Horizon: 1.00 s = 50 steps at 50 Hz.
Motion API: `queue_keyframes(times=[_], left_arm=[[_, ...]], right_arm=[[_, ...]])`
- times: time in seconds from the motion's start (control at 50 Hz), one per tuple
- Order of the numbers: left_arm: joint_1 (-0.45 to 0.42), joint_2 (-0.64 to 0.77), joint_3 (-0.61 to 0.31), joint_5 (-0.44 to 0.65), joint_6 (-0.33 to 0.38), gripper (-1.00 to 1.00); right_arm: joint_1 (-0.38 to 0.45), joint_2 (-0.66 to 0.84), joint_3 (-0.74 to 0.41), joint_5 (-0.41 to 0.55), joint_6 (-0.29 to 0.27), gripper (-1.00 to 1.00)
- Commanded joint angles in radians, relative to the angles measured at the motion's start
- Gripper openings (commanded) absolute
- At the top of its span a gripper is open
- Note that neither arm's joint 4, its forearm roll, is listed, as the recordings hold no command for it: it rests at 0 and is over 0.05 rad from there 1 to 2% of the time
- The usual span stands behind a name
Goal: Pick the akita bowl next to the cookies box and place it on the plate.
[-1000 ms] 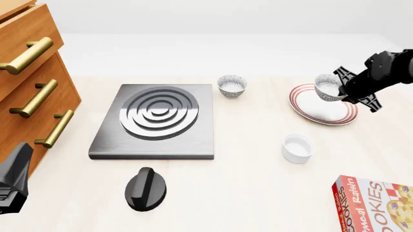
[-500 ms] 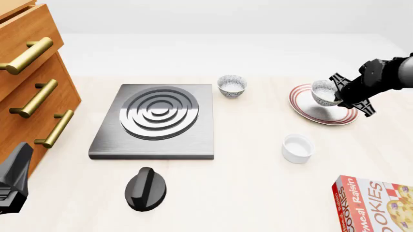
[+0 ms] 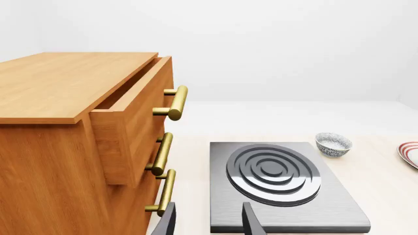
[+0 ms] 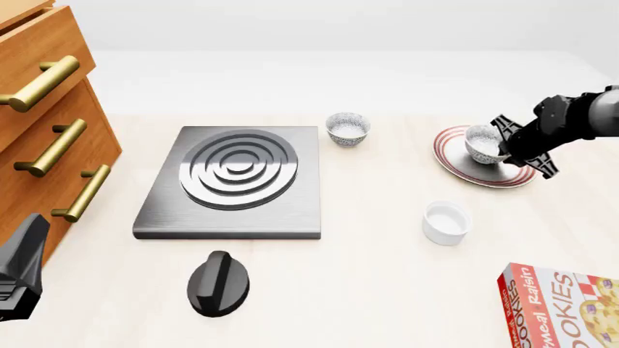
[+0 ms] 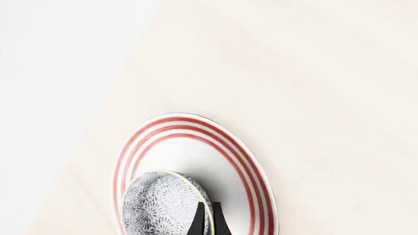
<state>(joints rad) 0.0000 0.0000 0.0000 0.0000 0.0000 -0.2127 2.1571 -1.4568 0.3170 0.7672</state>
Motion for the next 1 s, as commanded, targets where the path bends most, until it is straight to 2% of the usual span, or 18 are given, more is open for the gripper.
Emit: queue_keyframes(times=[0.02,0.04,0.14,0.2,0.22,0.26,0.28,0.34,0.52,0.56,0.64,0.84,1.0], left_arm=[[0.000,0.000,0.000,0.000,0.000,1.00],[0.000,0.000,0.000,0.000,0.000,1.00],[0.000,0.000,0.000,0.000,0.000,1.00],[0.000,0.000,0.000,0.000,0.000,1.00],[0.000,0.000,0.000,0.000,0.000,1.00],[0.000,0.000,0.000,0.000,0.000,1.00],[0.000,0.000,0.000,0.000,0.000,1.00],[0.000,0.000,0.000,0.000,0.000,1.00],[0.000,0.000,0.000,0.000,0.000,1.00],[0.000,0.000,0.000,0.000,0.000,1.00],[0.000,0.000,0.000,0.000,0.000,1.00],[0.000,0.000,0.000,0.000,0.000,1.00],[0.000,0.000,0.000,0.000,0.000,1.00]], right_arm=[[-0.009,0.019,-0.011,-0.007,-0.002,-1.00],[-0.016,0.020,-0.018,0.000,-0.011,1.00],[-0.006,0.019,-0.016,-0.008,-0.003,1.00],[-0.015,0.025,-0.022,0.001,-0.018,1.00],[-0.003,0.018,-0.011,-0.012,-0.005,1.00],[-0.006,0.018,-0.013,-0.007,-0.011,1.00],[-0.018,0.020,-0.026,0.009,-0.033,1.00],[-0.010,0.008,-0.006,-0.001,-0.021,1.00],[-0.017,-0.032,0.019,0.012,-0.046,1.00],[-0.006,-0.051,0.038,0.005,-0.030,1.00],[-0.020,-0.074,0.041,0.024,-0.048,1.00],[-0.003,-0.151,0.116,0.002,-0.039,1.00],[-0.011,-0.199,0.158,0.009,-0.060,1.00]])
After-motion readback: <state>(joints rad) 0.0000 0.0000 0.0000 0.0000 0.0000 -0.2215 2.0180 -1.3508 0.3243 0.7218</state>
